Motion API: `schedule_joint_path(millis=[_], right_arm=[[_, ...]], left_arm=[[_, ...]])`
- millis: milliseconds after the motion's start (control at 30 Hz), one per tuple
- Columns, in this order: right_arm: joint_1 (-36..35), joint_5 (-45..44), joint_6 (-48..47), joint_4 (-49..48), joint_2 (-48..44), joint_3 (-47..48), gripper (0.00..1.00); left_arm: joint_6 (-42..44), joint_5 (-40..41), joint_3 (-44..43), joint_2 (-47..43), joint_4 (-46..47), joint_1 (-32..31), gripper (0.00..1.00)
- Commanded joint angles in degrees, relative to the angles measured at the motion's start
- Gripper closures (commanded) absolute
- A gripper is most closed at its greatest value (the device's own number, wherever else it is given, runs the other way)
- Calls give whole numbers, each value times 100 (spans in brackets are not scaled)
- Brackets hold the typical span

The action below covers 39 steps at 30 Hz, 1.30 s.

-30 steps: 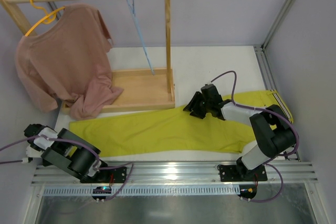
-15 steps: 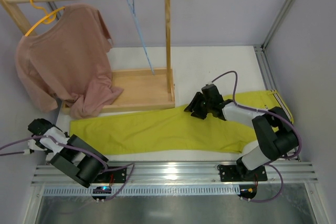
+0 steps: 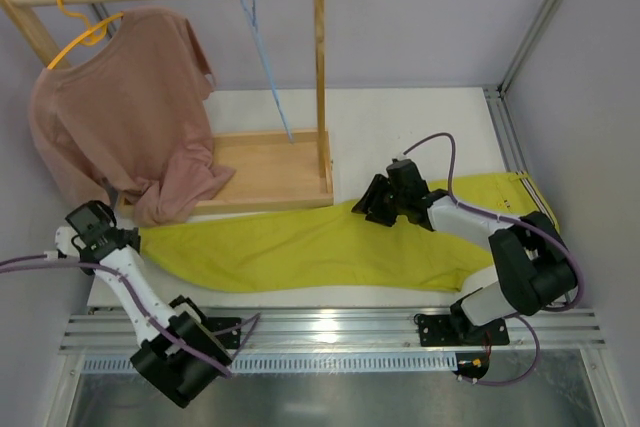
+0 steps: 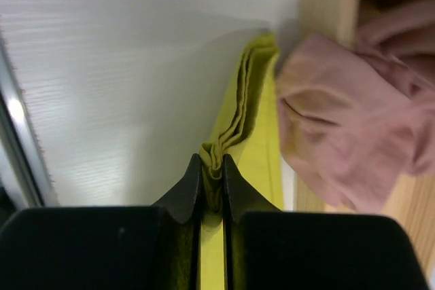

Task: Place the trousers on the hanger
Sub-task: Fold the trousers

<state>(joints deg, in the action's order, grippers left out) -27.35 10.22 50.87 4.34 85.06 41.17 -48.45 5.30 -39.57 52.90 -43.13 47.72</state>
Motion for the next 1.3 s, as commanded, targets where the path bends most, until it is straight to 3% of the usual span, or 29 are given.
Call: schedule_joint_path(millis=[0,167,300,500,633,767,833,933,1067,1133,1267], right_arm=[[19,77,-279,84,-296,164,48],[11,77,-437,339,-674,49,47],[11,-2,-719,839,-955,137,45],[-68,68,-640,735,-1780,-283,39],[-323,-133,-491,788,-2256,-557,32],[-718,-380,-245,832,-2617,-820,25],[-1007,-494,36,736,-2661,-935,25],[-1368,-774,387,489,-2451,-918,25],[-2166,-1459,835,463,-1934,-540,27],[-2405,-1645,1099,288,-1695,-294,28],[-2942,-1944,1189,-204,-835,241,34]], left_arm=[[-242,-221,-209,-630,-310,-823,100],[-587,-512,230,-1036,-169,-2019,100],[-736,-697,423,-1045,-134,-3449,100],[-1482,-108,757,-1520,15,-5579,100],[-1834,-284,1065,-1169,551,-6712,100],[-2160,366,1030,-914,525,-8205,94],[-2309,376,1135,-835,761,-8524,68],[-2275,261,1119,-773,781,-8815,46],[-2064,646,715,-913,325,-8824,35],[-1924,1163,452,-826,105,-8807,35],[-1678,1298,248,-371,-151,-8737,38]])
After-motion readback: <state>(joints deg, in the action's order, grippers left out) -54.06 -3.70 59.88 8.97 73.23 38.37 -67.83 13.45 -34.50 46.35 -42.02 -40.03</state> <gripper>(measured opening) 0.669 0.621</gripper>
